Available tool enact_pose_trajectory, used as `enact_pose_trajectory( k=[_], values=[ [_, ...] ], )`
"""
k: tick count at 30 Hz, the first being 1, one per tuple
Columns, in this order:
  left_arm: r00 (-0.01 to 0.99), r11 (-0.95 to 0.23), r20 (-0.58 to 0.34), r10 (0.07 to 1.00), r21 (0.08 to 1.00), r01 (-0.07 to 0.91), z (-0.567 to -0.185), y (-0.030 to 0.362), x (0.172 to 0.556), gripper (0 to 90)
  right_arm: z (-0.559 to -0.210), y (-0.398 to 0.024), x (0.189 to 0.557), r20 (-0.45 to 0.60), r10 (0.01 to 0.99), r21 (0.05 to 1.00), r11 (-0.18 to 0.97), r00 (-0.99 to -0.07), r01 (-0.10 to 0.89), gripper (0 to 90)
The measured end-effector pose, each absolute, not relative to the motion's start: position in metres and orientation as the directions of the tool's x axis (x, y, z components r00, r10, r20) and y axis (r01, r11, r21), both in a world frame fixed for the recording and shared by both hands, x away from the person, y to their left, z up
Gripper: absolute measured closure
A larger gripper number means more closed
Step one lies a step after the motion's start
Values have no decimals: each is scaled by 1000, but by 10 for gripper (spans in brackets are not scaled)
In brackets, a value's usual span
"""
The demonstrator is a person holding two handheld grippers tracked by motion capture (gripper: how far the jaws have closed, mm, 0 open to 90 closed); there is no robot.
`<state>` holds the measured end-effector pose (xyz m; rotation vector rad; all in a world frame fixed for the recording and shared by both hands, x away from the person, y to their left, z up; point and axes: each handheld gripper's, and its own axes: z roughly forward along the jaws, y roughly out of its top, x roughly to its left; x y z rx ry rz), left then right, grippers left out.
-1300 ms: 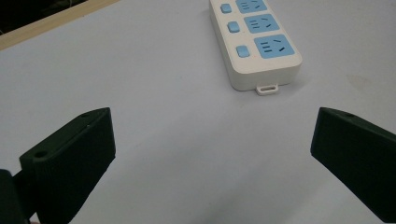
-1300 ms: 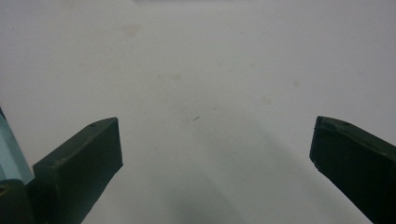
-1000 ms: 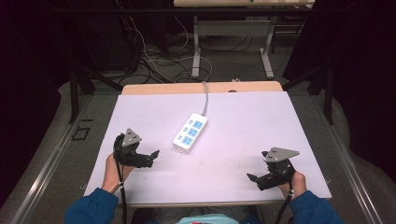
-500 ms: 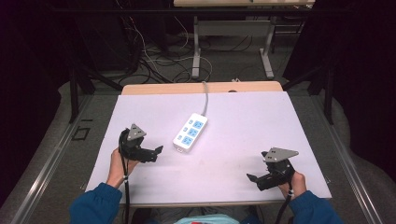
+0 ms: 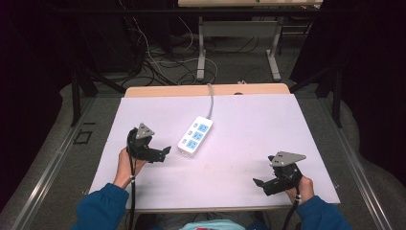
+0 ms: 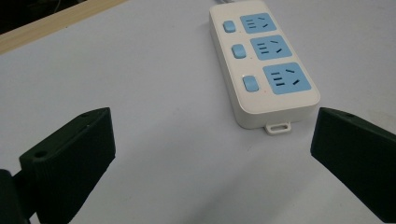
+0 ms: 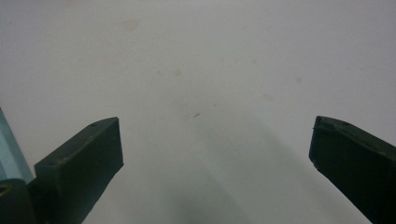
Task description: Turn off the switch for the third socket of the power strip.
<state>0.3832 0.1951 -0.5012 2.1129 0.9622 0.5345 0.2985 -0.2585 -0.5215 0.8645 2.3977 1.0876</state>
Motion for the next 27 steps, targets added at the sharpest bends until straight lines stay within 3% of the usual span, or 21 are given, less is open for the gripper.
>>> enact_pose_trajectory(
  k=[27],
  values=[
    [642,-433,34,766,766,476,-505,172,412,1,-522,-257,299,-86,662,761,526,-744,380,25]
  ],
)
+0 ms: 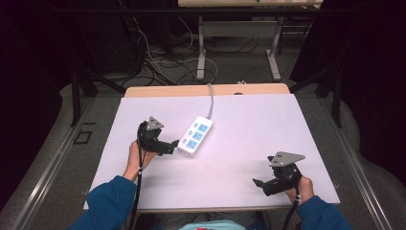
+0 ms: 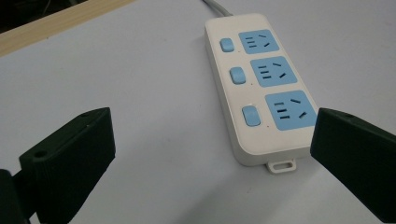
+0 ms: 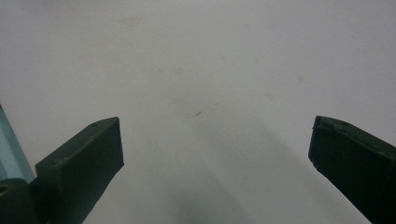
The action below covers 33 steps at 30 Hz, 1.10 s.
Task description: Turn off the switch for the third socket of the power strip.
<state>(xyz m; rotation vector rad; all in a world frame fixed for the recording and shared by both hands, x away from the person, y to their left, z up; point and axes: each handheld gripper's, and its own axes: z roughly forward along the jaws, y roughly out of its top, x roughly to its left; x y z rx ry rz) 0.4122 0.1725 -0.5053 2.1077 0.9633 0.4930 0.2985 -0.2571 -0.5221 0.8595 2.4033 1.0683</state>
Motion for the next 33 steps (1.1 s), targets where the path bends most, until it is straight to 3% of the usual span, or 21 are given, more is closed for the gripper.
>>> enact_pose_trajectory(
  k=[14,20,25,33],
  values=[
    [639,-421,15,769,764,489,-509,164,423,21,-522,-257,300,-76,654,755,531,-752,385,27],
    [631,-407,14,775,776,483,-512,158,422,212,-522,-257,299,-82,651,755,534,-754,379,28],
    [642,-397,-4,766,783,479,-515,155,424,455,-523,-257,300,-78,651,752,536,-755,384,29],
    [667,-400,-28,744,782,478,-523,149,425,726,-523,-257,299,-84,653,756,533,-752,379,29]
  ],
)
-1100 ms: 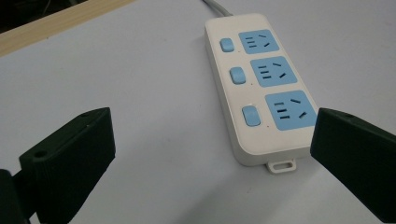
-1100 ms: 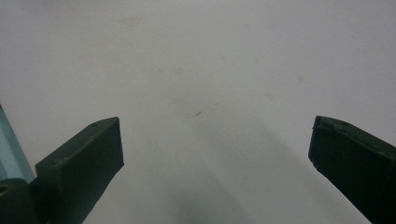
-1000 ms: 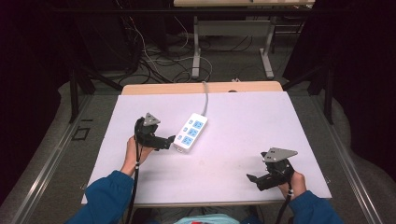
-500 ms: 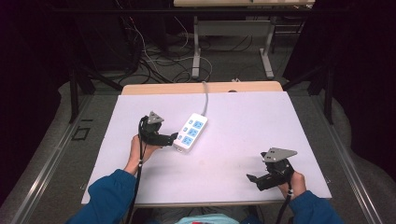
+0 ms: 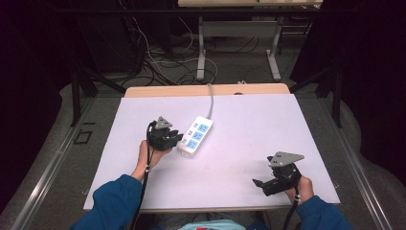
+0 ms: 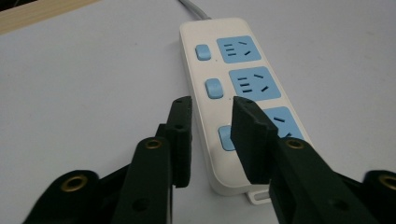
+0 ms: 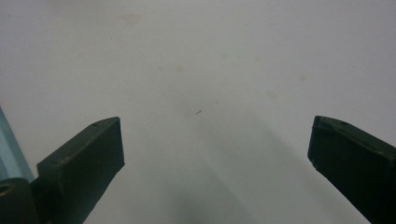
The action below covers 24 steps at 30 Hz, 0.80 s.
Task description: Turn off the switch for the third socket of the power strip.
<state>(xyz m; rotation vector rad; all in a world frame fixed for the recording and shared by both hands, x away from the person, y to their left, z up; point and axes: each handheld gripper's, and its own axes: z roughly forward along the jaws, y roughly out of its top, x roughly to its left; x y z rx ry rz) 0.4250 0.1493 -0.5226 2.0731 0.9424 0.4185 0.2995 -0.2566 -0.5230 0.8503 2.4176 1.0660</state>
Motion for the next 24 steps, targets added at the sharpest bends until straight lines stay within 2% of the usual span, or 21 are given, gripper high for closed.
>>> enact_pose_trajectory(
  k=[7,24],
  values=[
    [672,-380,-61,738,785,489,-529,143,426,897,-523,-257,299,-88,656,756,534,-749,379,30],
    [698,-421,-57,714,762,493,-537,138,433,900,-523,-257,299,-82,655,754,534,-751,383,31]
  ],
)
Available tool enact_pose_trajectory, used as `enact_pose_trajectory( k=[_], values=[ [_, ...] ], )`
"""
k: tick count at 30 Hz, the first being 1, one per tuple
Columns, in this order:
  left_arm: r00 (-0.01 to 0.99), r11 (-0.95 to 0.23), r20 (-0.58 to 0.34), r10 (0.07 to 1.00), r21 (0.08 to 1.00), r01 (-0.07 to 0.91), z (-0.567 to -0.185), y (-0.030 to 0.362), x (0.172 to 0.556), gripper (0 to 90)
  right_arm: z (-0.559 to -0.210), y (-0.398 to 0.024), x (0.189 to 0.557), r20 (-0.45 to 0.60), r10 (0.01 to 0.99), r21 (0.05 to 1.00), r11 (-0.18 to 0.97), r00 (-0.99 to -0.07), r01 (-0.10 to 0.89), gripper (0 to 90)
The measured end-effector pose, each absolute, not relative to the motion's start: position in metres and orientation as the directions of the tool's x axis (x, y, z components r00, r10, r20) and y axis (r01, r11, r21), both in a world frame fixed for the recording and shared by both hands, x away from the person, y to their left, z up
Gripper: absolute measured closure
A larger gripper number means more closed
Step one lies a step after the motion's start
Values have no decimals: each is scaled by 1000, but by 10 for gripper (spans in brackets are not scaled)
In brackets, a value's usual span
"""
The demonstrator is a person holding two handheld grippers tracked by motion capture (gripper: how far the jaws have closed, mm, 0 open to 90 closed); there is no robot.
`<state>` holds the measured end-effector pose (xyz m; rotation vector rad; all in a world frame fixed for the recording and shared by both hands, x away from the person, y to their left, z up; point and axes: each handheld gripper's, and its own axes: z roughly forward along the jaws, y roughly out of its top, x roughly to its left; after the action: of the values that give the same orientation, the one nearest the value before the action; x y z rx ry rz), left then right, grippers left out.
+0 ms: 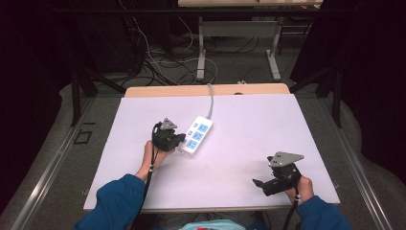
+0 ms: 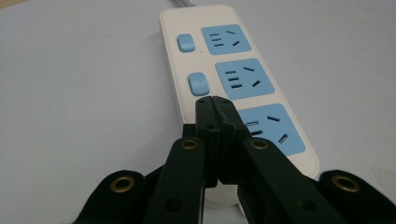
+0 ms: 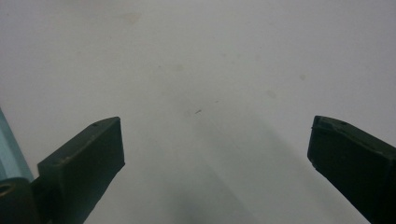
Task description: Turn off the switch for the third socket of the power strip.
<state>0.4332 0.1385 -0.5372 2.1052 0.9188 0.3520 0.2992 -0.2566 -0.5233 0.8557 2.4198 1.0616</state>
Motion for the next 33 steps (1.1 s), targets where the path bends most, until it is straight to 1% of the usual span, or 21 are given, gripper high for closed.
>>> enact_pose_trajectory(
  k=[5,6,10,25,27,33],
  values=[
    [701,-417,-67,710,762,495,-541,139,436,900,-523,-256,299,-83,649,756,536,-756,377,31],
    [705,-430,-57,707,756,493,-540,139,437,900,-523,-256,299,-84,653,754,536,-753,380,31],
    [700,-416,-64,712,764,493,-542,139,437,900,-523,-256,299,-82,650,754,536,-755,380,31],
    [716,-452,-44,697,748,486,-539,138,434,900,-523,-256,299,-91,645,743,551,-759,379,32],
    [712,-443,-51,701,751,490,-540,138,433,900,-523,-255,300,-88,644,743,550,-760,380,32],
    [716,-453,-34,698,753,477,-540,138,432,900,-523,-255,300,-86,646,744,548,-758,382,31]
  ],
)
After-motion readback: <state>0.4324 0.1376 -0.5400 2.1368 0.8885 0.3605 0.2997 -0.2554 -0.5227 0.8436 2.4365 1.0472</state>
